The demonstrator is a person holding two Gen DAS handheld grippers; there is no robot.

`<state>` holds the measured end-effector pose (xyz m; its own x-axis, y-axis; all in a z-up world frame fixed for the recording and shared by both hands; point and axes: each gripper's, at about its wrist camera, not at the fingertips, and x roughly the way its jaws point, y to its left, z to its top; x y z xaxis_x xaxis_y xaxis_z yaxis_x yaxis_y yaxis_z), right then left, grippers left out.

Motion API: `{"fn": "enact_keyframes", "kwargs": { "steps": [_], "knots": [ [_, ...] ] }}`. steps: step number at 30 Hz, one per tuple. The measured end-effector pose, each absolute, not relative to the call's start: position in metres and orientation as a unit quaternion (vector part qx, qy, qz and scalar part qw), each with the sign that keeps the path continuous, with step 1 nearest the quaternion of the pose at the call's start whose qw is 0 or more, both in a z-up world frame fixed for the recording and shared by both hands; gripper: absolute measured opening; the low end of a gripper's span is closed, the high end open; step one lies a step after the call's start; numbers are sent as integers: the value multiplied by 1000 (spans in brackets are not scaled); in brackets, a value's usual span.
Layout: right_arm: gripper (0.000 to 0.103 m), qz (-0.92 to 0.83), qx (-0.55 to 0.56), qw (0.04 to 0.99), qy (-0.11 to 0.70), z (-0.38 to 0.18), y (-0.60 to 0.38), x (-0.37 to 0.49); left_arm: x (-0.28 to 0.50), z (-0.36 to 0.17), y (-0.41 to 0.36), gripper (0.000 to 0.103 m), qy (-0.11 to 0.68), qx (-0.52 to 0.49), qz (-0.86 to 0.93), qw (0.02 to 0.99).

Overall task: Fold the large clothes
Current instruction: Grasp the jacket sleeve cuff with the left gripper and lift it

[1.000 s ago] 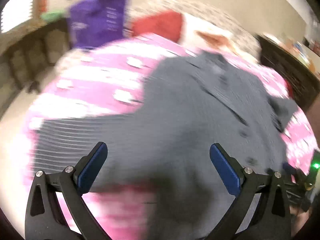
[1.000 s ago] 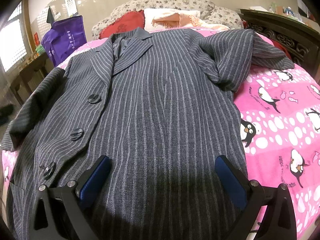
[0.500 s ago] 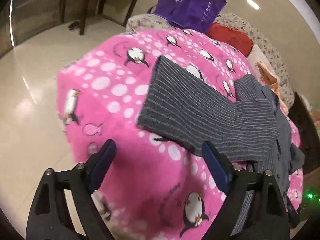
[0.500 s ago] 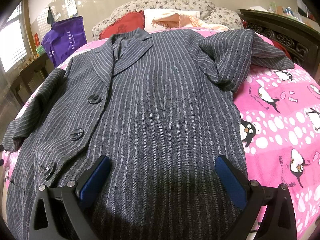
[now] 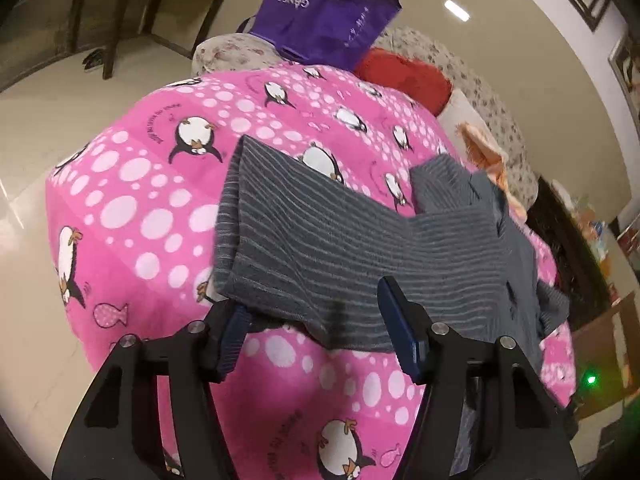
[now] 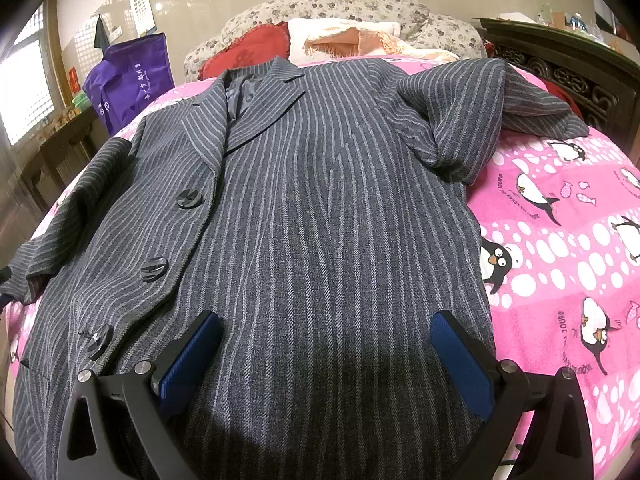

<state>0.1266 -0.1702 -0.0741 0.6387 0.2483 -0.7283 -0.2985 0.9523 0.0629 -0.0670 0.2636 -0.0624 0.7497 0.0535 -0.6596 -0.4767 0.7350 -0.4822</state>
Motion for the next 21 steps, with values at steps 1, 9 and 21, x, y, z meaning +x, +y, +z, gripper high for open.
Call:
{"fn": "enact_keyframes", "kwargs": {
  "steps": [1, 9, 21],
  "knots": [
    [103, 151, -31, 905, 397, -74, -170, 126, -64, -62, 264, 62, 322, -325, 155, 876],
    [103, 151, -31, 905, 397, -75, -170, 126, -40, -57, 290, 8, 342, -337, 213, 851],
    [103, 152, -29, 906, 395, -75, -171, 125, -77, 69, 364, 6, 185, -295, 381, 857]
  ]
}}
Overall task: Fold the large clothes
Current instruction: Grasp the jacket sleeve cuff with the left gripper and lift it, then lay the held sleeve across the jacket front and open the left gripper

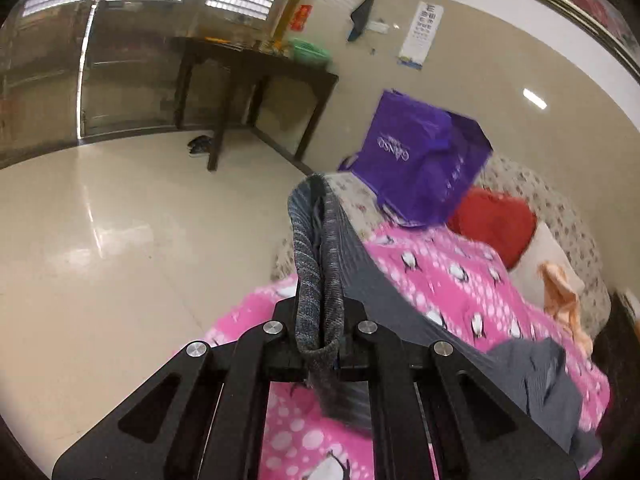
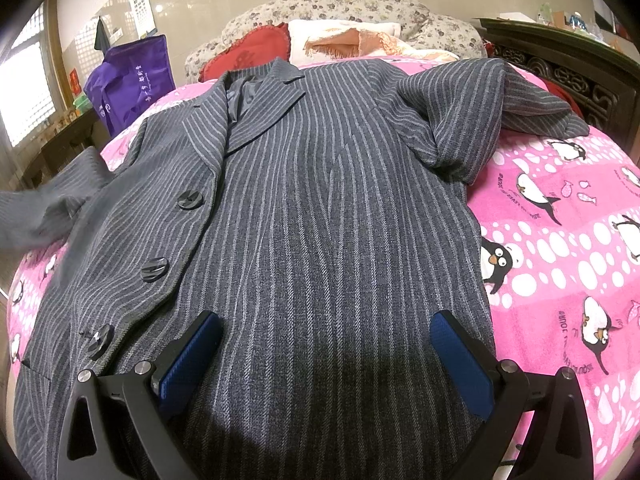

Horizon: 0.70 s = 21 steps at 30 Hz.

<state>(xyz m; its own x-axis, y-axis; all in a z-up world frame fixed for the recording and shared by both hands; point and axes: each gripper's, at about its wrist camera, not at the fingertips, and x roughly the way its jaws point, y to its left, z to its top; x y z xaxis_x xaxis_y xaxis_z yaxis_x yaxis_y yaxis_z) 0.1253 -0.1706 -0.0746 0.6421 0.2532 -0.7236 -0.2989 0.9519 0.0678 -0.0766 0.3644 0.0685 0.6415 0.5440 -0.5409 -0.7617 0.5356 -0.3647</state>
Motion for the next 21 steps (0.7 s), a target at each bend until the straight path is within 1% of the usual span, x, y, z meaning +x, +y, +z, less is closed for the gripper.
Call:
{"fn": "enact_keyframes", "kwargs": {
  "steps": [3, 7, 11, 13, 15, 17, 21],
  "knots": [
    [103, 151, -30, 904, 398, -75, -170, 126, -45, 76, 348, 6, 209, -267, 330, 881],
    [103, 123, -36, 895, 428, -68, -169, 126, 22, 98, 294, 6, 218, -235, 229, 919],
    [103, 114, -23, 893, 435, -57, -179, 98, 129, 113, 213, 6, 242, -191, 115, 944],
    [103, 110, -33, 896, 430, -55, -181, 75, 171, 110, 176, 6, 266, -183, 70, 944],
    [103, 111, -38, 896, 428, -58, -183, 59, 217, 97, 112, 6, 292, -151, 20, 944],
    [103, 108, -46, 896, 429, -67, -184, 44, 243, 81, 65, 6, 309, -126, -18, 943],
    [103, 118, -29, 898, 422, -82, -193, 28, 285, 30, -42, 6, 367, -65, -119, 920]
  ]
}}
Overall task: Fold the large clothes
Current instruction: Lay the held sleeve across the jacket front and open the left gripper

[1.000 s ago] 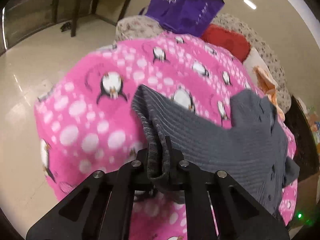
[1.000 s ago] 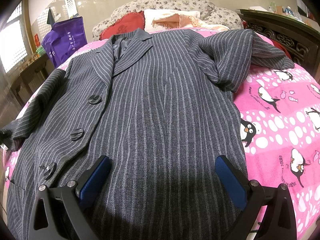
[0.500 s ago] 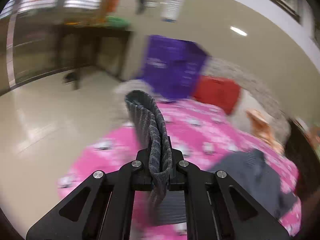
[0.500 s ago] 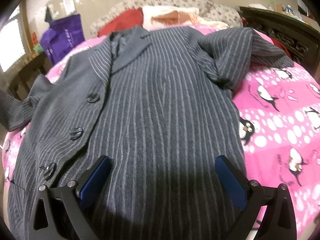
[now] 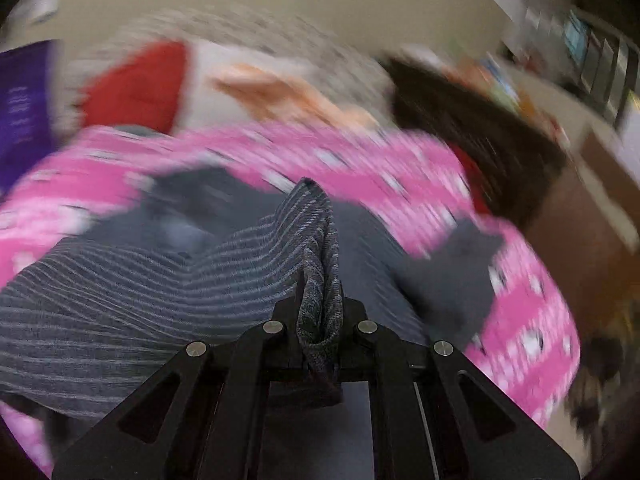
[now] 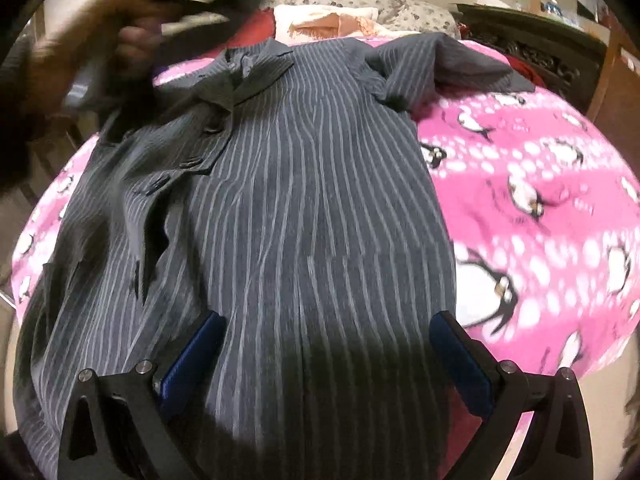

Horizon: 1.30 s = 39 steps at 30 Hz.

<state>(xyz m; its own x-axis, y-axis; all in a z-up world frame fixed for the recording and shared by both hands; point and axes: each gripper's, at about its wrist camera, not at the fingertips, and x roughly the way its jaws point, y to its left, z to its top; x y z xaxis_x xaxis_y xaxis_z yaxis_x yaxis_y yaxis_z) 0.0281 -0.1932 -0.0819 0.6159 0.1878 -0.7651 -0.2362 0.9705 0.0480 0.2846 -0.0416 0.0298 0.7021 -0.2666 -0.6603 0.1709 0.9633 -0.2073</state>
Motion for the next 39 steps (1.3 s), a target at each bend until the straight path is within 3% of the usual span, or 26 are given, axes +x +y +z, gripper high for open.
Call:
{"fn": "enact_keyframes", "kwargs": {
  "steps": [4, 11, 13, 15, 18, 22, 28, 30, 33, 35, 39],
  "knots": [
    [103, 127, -21, 899, 419, -84, -197, 28, 299, -16, -106, 6, 409, 13, -152, 900],
    [103, 124, -27, 904, 409, -86, -196, 25, 298, -53, -127, 7, 449, 23, -190, 873],
    [103, 123, -30, 904, 408, -87, -195, 25, 289, -45, -117, 14, 460, -3, -216, 861],
    [103, 123, -31, 904, 408, -87, -195, 25, 278, -34, -109, 29, 460, -33, -245, 853],
    [103, 121, -32, 904, 408, -86, -194, 24, 254, -8, -87, 37, 438, -60, -273, 854],
    [103, 118, -30, 905, 408, -86, -194, 22, 224, 19, -32, 38, 390, -60, -247, 885],
    [103, 113, -33, 908, 403, -87, -193, 22, 212, -1, 100, 36, 369, -66, 15, 927],
    [103, 113, -34, 908, 401, -87, -192, 21, 209, -22, 129, 23, 388, -92, 80, 913],
    [103, 111, -38, 908, 402, -87, -191, 21, 213, -70, 131, 23, 445, -98, 84, 886],
    [103, 111, -38, 906, 406, -86, -192, 22, 209, -69, 117, 23, 426, -55, 94, 898],
    [97, 114, -38, 900, 419, -62, -194, 27, 197, -39, 124, 23, 379, -88, 108, 915]
  ]
}}
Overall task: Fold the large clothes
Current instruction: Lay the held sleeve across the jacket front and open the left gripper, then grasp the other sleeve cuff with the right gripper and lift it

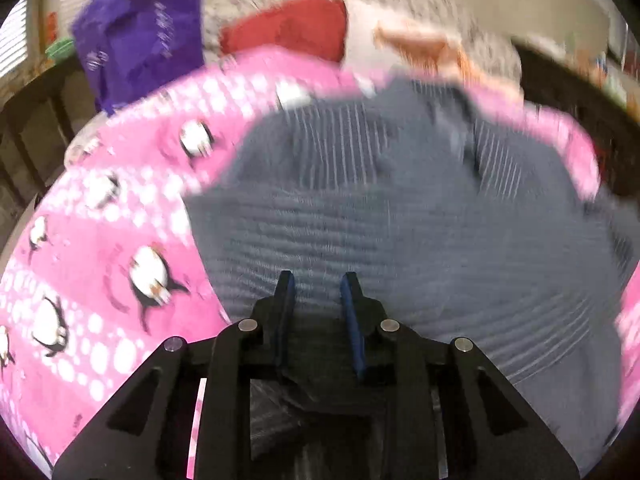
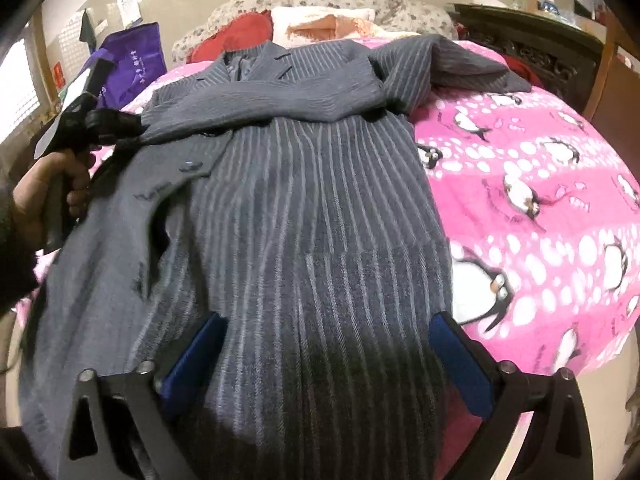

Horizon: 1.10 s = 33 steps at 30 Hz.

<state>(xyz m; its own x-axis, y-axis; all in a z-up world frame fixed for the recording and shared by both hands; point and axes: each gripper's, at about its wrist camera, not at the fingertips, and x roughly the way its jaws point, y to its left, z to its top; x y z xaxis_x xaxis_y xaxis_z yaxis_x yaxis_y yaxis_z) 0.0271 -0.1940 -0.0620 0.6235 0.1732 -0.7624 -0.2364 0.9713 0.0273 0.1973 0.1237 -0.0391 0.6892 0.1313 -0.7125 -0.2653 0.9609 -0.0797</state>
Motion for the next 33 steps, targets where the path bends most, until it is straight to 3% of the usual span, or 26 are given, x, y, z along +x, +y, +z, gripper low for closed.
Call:
{"fn": "enact_keyframes", "kwargs": {
  "steps": [4, 8, 12, 13, 18, 21, 29, 31, 32, 33],
  "knots": [
    [98, 102, -53, 928, 355, -4, -194, 55, 206, -15, 132, 24, 348, -119, 114, 923],
    [98, 137, -58, 918, 367, 14, -167, 141, 233, -47, 134, 24, 392, -138, 117, 902],
    [91, 180, -34, 908, 378, -4, -138, 216, 225, -70, 135, 26, 384, -150, 114, 904],
    [83, 185, -32, 903, 386, -12, -135, 230, 225, -71, 136, 26, 384, -156, 111, 903],
    [82, 156, -9, 879, 451, -65, -155, 290, 219, -73, 140, 26, 381, -167, 108, 903],
    [82, 167, -53, 883, 436, -61, -148, 285, 224, -71, 140, 26, 385, -156, 115, 902],
    [84, 139, 22, 925, 354, 34, -257, 290, 182, -36, 147, 27, 385, -135, 124, 904],
    [85, 61, 53, 926, 368, 40, -319, 318, 160, -32, 152, 40, 380, -132, 136, 905],
    [85, 33, 91, 919, 382, 38, -353, 331, 142, -33, 155, 59, 380, -128, 152, 904],
    [85, 23, 171, 898, 405, 29, -396, 347, 131, -36, 156, 66, 376, -124, 162, 904]
  ]
}}
